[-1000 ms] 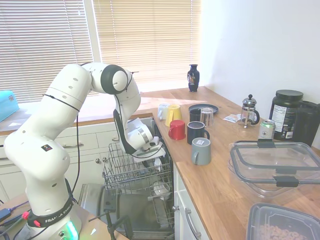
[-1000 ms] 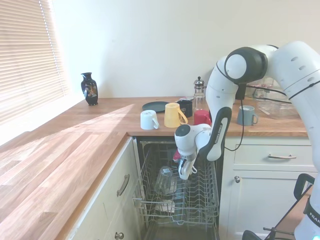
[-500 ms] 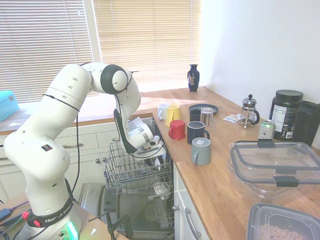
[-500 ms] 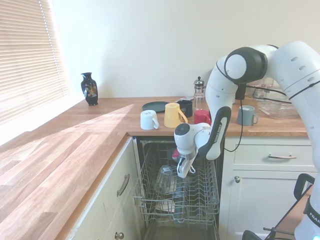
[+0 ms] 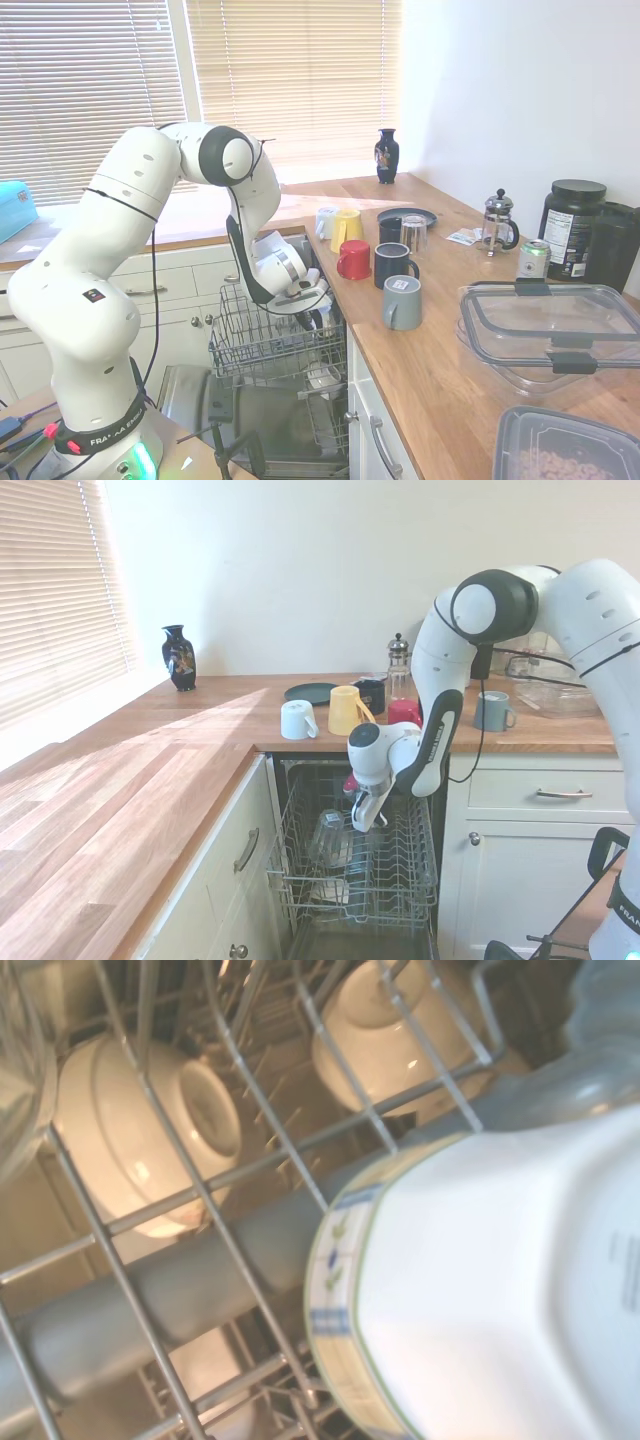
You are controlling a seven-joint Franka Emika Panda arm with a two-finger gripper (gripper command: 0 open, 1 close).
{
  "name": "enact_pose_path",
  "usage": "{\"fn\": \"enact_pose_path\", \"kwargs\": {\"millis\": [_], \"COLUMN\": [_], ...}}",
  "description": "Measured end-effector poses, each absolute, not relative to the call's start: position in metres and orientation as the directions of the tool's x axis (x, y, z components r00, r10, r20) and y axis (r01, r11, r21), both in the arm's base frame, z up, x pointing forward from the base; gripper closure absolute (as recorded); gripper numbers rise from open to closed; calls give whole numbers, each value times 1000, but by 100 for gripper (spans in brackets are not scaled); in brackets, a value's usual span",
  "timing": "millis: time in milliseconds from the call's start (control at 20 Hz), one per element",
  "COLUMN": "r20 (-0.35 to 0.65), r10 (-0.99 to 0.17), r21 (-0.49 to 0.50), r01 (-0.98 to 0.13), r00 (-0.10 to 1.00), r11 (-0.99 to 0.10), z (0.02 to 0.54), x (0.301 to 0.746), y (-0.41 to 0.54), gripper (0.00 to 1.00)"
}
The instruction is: Move a mug from dishwasher to table
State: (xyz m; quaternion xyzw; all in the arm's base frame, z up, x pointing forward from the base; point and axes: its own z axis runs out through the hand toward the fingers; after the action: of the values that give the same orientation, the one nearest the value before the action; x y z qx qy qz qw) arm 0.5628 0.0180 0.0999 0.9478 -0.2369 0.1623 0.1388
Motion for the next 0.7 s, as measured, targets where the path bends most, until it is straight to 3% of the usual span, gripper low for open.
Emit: {"fn": "enact_pose_path", "kwargs": {"millis": [700], "r20": [423], "r10": [-353], "r21": [142], "r01": [-446], "r00": [835], "r11": [-884], "z": [158], "x": [538], "y": [51], "gripper": [100]}}
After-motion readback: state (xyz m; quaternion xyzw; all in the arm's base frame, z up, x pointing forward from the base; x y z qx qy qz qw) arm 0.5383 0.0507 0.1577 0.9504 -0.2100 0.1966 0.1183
